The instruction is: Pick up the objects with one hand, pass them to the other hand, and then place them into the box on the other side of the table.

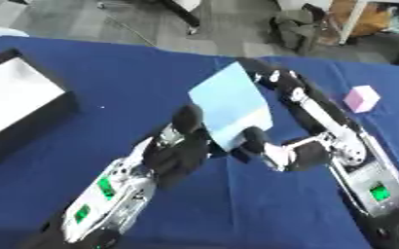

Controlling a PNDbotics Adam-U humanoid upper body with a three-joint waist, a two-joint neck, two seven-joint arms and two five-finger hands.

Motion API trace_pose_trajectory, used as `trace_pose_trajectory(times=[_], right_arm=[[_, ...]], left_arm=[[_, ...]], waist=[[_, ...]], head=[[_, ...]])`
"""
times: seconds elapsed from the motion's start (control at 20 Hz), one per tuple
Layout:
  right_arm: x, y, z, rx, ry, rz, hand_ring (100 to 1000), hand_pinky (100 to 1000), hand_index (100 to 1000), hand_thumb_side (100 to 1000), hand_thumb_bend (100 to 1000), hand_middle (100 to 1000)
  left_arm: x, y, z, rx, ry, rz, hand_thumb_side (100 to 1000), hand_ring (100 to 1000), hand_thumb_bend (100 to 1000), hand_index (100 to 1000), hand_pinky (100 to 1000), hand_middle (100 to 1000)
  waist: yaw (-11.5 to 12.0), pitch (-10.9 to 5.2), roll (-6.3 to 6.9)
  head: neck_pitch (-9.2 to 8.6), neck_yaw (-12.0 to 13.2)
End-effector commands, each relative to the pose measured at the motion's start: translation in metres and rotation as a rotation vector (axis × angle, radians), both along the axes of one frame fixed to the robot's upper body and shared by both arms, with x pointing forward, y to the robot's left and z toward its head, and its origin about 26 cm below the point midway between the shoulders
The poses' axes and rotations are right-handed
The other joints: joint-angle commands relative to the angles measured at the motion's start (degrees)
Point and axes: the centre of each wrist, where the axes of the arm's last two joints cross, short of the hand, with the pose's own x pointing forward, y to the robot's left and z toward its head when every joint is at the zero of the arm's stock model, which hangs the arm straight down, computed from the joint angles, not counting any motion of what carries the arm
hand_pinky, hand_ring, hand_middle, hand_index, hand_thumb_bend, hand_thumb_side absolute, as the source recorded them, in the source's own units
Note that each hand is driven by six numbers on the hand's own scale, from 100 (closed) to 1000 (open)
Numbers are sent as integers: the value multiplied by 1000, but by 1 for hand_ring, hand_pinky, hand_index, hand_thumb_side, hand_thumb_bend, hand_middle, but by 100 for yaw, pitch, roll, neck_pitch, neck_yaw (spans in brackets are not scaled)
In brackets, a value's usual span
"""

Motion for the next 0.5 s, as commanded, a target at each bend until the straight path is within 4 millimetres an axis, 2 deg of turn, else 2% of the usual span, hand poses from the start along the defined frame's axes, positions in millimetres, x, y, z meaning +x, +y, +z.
trace_pose_trajectory(times=[0.05,0.5], right_arm=[[-3,-3,6,-19,-43,-11,789,839,966,470,100,482],[-3,0,5,-29,-68,-41,785,842,963,470,100,476]], left_arm=[[-4,-1,13,-8,-24,-27,655,646,1000,838,679,616],[-8,-6,16,-8,21,-16,604,588,1000,788,649,548]], waist=[[2,-108,9],[0,-131,-6]], head=[[-13,-52],[-13,-70]])
